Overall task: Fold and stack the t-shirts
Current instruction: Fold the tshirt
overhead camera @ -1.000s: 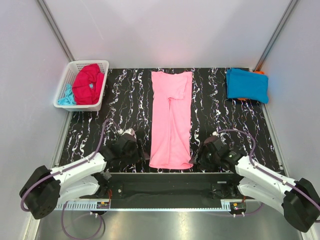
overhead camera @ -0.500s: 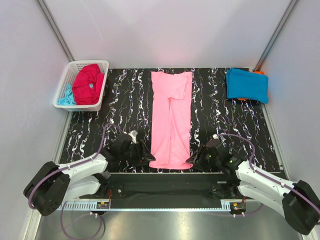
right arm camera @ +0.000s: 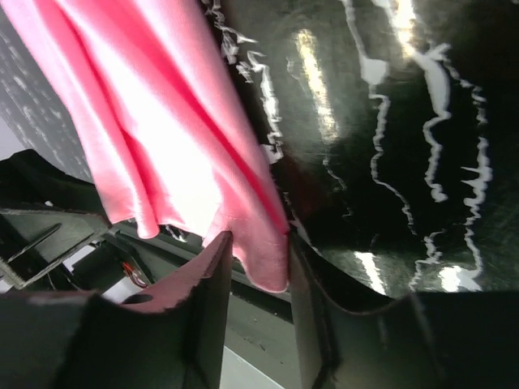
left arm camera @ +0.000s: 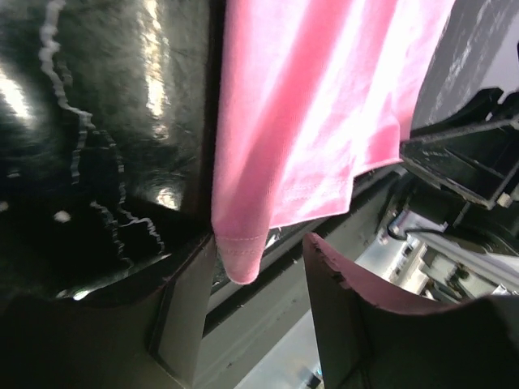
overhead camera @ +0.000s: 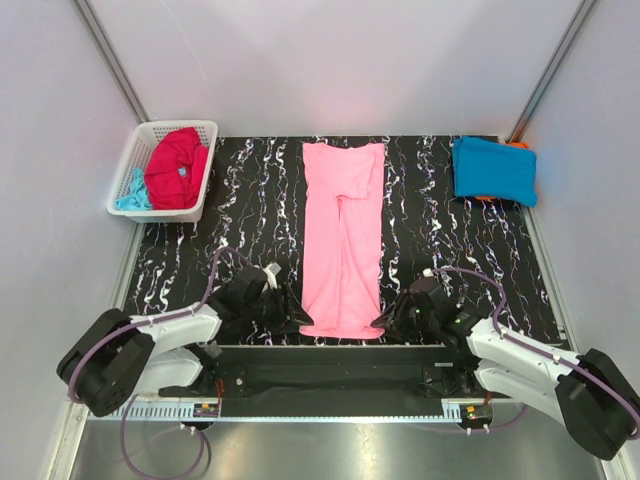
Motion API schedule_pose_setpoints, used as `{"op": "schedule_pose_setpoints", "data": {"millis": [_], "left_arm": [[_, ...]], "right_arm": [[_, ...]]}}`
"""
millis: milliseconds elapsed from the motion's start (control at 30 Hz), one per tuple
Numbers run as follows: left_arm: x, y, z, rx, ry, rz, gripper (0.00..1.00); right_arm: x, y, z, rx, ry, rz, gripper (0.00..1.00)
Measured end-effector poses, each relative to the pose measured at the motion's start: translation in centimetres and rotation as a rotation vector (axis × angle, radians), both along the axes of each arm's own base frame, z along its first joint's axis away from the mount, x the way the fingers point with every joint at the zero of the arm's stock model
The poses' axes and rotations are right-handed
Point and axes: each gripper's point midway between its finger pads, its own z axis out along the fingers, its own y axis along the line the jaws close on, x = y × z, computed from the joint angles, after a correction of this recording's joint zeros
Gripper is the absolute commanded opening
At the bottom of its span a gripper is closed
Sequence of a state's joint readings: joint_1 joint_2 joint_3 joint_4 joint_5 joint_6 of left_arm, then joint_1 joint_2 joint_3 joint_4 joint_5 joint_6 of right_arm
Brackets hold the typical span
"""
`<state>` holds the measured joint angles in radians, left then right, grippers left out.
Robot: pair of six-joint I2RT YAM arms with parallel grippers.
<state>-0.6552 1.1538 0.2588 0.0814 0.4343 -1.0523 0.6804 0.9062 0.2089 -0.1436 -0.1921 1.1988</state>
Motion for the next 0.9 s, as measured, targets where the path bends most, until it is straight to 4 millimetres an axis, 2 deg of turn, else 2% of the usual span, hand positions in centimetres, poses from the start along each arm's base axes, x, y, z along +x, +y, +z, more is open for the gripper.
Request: {"op": "schedule_pose_setpoints", "data": {"millis": [33, 100, 200, 300, 367, 400, 467, 500, 900], "left_arm": [[-0.1, -0.3, 0.0, -0.014, 0.007, -0.010, 0.53], [-0.1, -0.6, 0.1, -0.032, 0.007, -0.023, 0.53], [-0.1, -0.9, 0.1, -0.049, 0.008, -0.032, 0.52], [-0.3, -0.8, 0.0, -0.049, 0.011, -0.033, 0.44], [-0.3, -0.7, 0.0, -0.046, 0.012, -0.034, 0.35], [-0.3, -0.7, -0.1, -0.045, 0.013, -0.035, 0.21], [-0.4, -0.6, 0.0, -0.042, 0.014, -0.036, 0.04], [-0.4, -0.6, 0.0, -0.042, 0.009, -0.038, 0.00], [-0.7, -0.2, 0.1, -0.027, 0.000, -0.046, 0.00]], "right_arm": [[0.0, 0.0, -0.1, -0.003, 0.002, 0.000, 0.32], [-0.2, -0.2, -0.4, -0.013, 0.012, 0.003, 0.27], [-0.4, -0.3, -0.7, -0.021, 0.022, 0.004, 0.00], [-0.6, -0.5, -0.9, -0.026, 0.034, -0.001, 0.00], [-0.6, -0.5, -0.9, -0.026, 0.034, -0.001, 0.00], [-0.6, -0.5, -0.9, -0.026, 0.034, -0.001, 0.00], [-0.6, -0.5, -0.9, -0.026, 0.035, -0.001, 0.00], [-0.6, -0.5, -0.9, -0.027, 0.035, -0.001, 0.00], [-1.1, -0.9, -0.9, -0.042, 0.042, 0.012, 0.00]]}}
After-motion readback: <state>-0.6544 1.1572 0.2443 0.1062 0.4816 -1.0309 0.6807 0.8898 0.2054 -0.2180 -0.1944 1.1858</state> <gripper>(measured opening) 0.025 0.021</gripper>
